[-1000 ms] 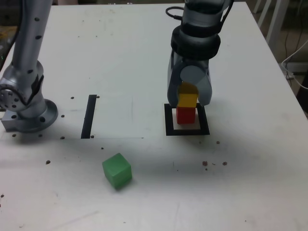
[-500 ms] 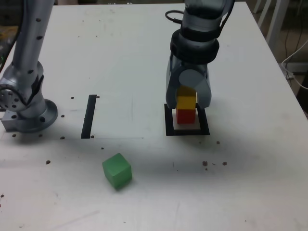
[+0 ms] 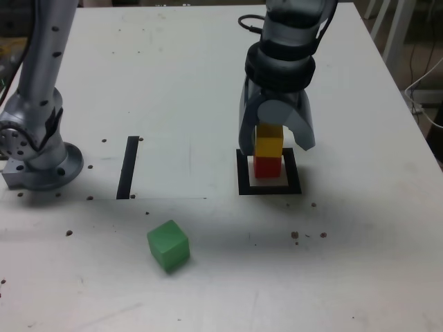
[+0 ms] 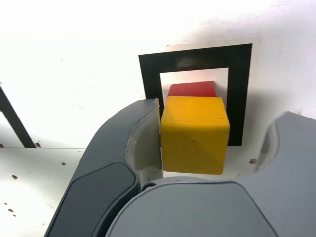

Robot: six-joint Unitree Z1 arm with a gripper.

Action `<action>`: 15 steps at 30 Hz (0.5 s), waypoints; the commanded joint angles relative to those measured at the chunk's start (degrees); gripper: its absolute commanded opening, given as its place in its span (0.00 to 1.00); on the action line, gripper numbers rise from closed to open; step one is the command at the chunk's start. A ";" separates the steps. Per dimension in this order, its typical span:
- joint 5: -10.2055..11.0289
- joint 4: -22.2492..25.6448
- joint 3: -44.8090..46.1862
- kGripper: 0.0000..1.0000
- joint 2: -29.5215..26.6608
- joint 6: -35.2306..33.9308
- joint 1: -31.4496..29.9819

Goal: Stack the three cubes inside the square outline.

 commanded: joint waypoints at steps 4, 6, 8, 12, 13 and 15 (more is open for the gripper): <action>0.13 0.69 0.48 0.99 -2.86 0.09 -0.46; 0.14 0.81 0.69 0.99 -4.01 0.09 -0.96; 0.15 0.96 0.98 0.99 -5.42 0.09 -1.73; 0.02 1.22 1.64 0.99 -7.09 0.03 -3.01; -0.08 1.27 1.88 0.99 -7.46 0.00 -3.35; -0.37 1.34 2.53 0.99 -8.24 -0.07 -4.00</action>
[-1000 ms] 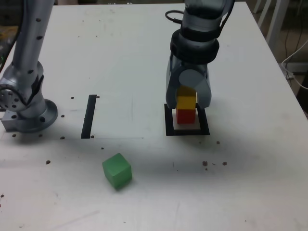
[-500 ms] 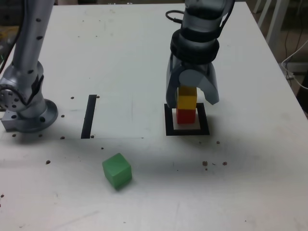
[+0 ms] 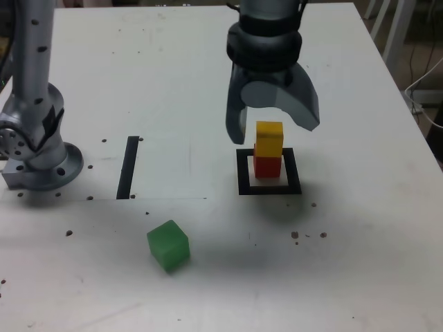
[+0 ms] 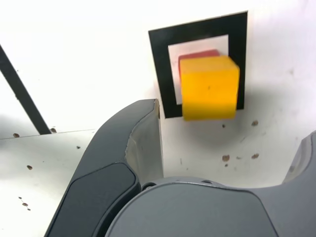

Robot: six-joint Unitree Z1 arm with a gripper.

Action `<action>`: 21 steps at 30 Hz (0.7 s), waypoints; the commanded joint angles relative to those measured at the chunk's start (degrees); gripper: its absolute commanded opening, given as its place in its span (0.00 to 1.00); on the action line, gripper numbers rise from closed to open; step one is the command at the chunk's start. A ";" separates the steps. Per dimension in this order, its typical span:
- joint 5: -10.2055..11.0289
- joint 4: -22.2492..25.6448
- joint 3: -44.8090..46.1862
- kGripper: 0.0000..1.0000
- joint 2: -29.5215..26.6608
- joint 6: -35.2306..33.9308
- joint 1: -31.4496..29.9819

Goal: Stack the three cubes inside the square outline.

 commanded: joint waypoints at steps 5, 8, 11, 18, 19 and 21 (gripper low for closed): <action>-1.01 0.16 3.15 0.99 -3.61 -0.42 -2.32; -1.36 -0.04 5.43 0.99 -5.70 0.09 -3.67; -1.82 0.08 7.86 0.99 -7.57 1.52 -5.17; -3.12 1.19 12.97 0.99 -11.09 1.08 -10.37; -3.43 1.13 13.52 0.99 -11.38 -0.10 -11.18; -4.18 0.82 14.47 0.99 -11.78 -3.40 -12.76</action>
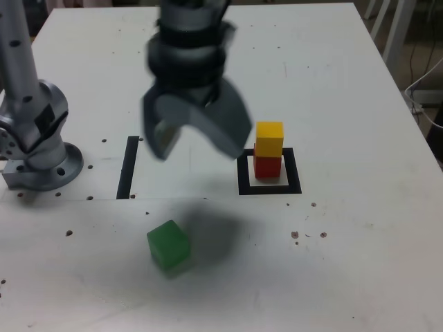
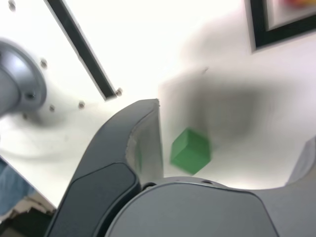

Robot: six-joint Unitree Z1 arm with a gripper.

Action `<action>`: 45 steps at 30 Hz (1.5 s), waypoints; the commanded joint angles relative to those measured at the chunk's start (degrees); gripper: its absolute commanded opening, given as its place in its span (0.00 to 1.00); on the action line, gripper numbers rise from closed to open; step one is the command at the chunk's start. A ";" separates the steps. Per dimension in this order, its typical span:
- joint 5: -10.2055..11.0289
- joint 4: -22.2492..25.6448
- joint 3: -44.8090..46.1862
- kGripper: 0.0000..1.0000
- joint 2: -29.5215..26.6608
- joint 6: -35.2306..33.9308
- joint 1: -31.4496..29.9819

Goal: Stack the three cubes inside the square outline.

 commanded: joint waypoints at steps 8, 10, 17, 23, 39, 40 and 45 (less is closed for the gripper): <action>-4.34 -1.83 2.63 0.99 -1.74 -18.05 -3.58; -5.34 -2.68 3.45 0.99 -1.92 -22.21 -3.75; -8.07 -6.23 8.31 0.99 -3.05 -36.48 -5.75; -10.11 -6.34 10.98 0.99 -4.77 -46.02 -8.62; -14.72 -17.38 13.21 0.97 -0.60 -53.84 -13.14; -14.83 -17.90 13.40 0.97 -0.30 -53.84 -13.14; -15.17 -20.17 14.35 0.95 1.31 -53.84 -13.14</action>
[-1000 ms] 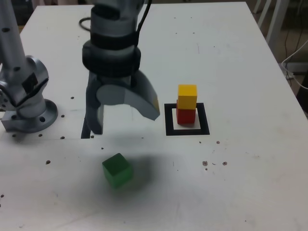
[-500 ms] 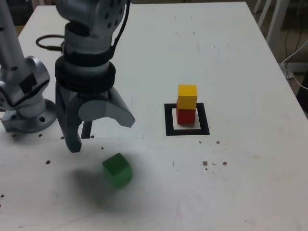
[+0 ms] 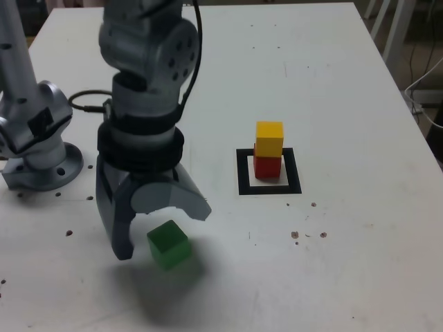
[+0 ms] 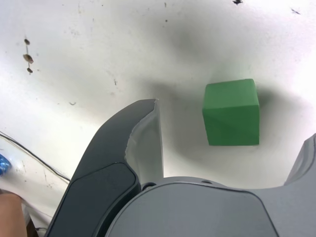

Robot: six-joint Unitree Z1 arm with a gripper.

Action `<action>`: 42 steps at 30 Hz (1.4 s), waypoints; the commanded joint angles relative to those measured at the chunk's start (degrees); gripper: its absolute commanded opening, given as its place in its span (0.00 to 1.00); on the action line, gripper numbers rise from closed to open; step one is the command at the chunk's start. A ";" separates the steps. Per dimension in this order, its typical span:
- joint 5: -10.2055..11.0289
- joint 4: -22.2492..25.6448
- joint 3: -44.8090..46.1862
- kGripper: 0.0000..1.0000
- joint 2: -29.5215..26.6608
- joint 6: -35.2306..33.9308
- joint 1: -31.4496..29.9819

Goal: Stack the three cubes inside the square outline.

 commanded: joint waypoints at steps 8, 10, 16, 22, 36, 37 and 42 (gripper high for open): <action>-0.79 -7.21 2.40 0.92 4.45 -0.04 -0.64; -0.11 -7.88 2.90 0.90 5.04 -0.04 -0.68; 1.13 -8.58 3.04 0.81 5.47 -0.04 -0.69; 2.24 -8.80 3.09 0.76 5.64 -0.26 -0.69; 7.18 -8.63 4.06 0.75 5.86 -2.89 -0.65; 7.38 -8.63 4.08 0.73 5.85 -3.07 -0.65; 7.88 -8.57 4.18 0.67 5.84 -3.77 -0.66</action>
